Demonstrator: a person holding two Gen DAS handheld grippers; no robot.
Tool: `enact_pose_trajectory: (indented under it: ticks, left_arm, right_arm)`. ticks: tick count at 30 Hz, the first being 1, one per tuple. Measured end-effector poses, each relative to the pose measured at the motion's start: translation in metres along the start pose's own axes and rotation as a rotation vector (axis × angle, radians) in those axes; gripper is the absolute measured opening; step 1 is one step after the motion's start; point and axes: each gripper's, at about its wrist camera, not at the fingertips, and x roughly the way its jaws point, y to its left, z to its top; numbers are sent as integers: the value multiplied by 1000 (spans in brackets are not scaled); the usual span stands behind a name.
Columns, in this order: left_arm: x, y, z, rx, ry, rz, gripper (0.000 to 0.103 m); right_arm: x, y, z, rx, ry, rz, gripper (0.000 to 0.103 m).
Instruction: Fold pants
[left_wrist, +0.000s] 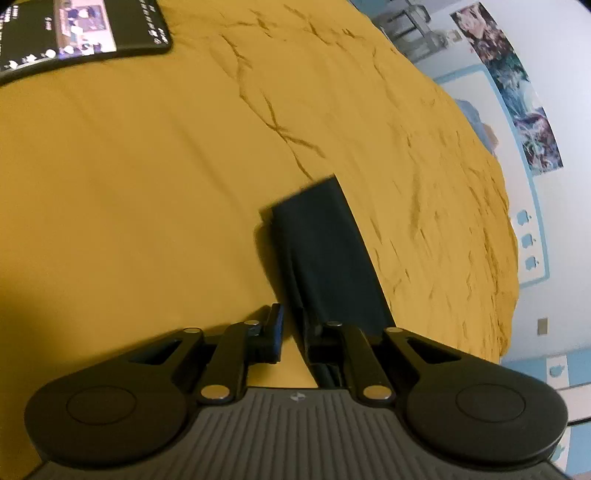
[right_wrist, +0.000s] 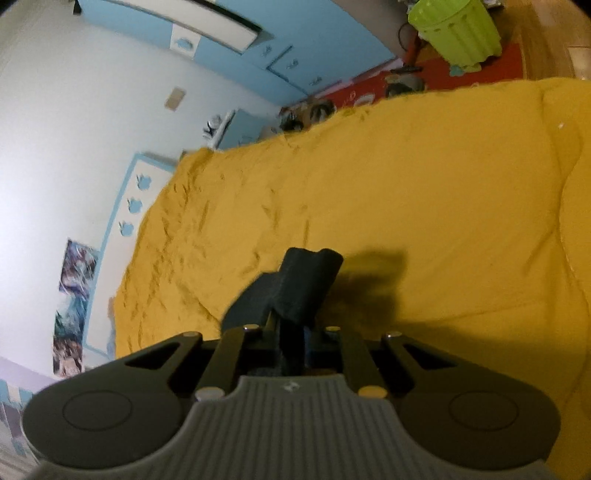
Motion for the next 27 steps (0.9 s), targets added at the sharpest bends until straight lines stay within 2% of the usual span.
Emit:
enact_pose_trajectory:
  ticks: [1, 2, 4, 6, 7, 9, 11, 12, 13, 16, 18, 21, 24, 27]
  left_arm:
    - [2, -2, 0, 4, 2, 3, 24]
    - [3, -3, 0, 7, 0, 5, 30]
    - [6, -6, 4, 18, -11, -1, 40]
    - [7, -7, 4, 3, -16, -7, 45]
    - [9, -8, 5, -8, -23, -6, 47]
    - [13, -10, 6, -19, -37, 5, 49]
    - [18, -11, 2, -34, -55, 12, 51]
    - [20, -11, 2, -40, -64, 10, 51]
    - [23, -11, 3, -48, -77, 7, 51]
    - [31, -9, 2, -82, -111, -15, 51]
    - [35, -7, 1, -96, -135, -29, 51]
    - [38, -3, -2, -107, -163, -35, 51]
    - [36, -3, -1, -100, -154, -43, 51]
    - [34, 0, 3, -103, -139, -60, 51]
  right_arm:
    - [5, -8, -2, 20, 23, -48, 10]
    - [5, -16, -4, 41, 33, -51, 10]
    - [-5, -15, -8, 4, 10, -58, 11]
    - [-19, -2, -14, -87, -33, -112, 13]
    - [-28, 5, -17, -139, -72, -143, 19]
    - [-49, 30, -27, -301, -200, -246, 21]
    - [-67, 54, -39, -464, -303, -260, 21]
    - [-72, 66, -46, -525, -311, -230, 21]
    - [-72, 77, -55, -580, -292, -184, 21]
    - [-54, 111, -100, -781, -157, -69, 21]
    - [-37, 131, -144, -924, -47, 7, 21]
    - [-13, 145, -209, -1066, 92, 115, 19]
    - [0, 143, -263, -1225, 135, 83, 18]
    - [-11, 121, -291, -1293, 161, 35, 20]
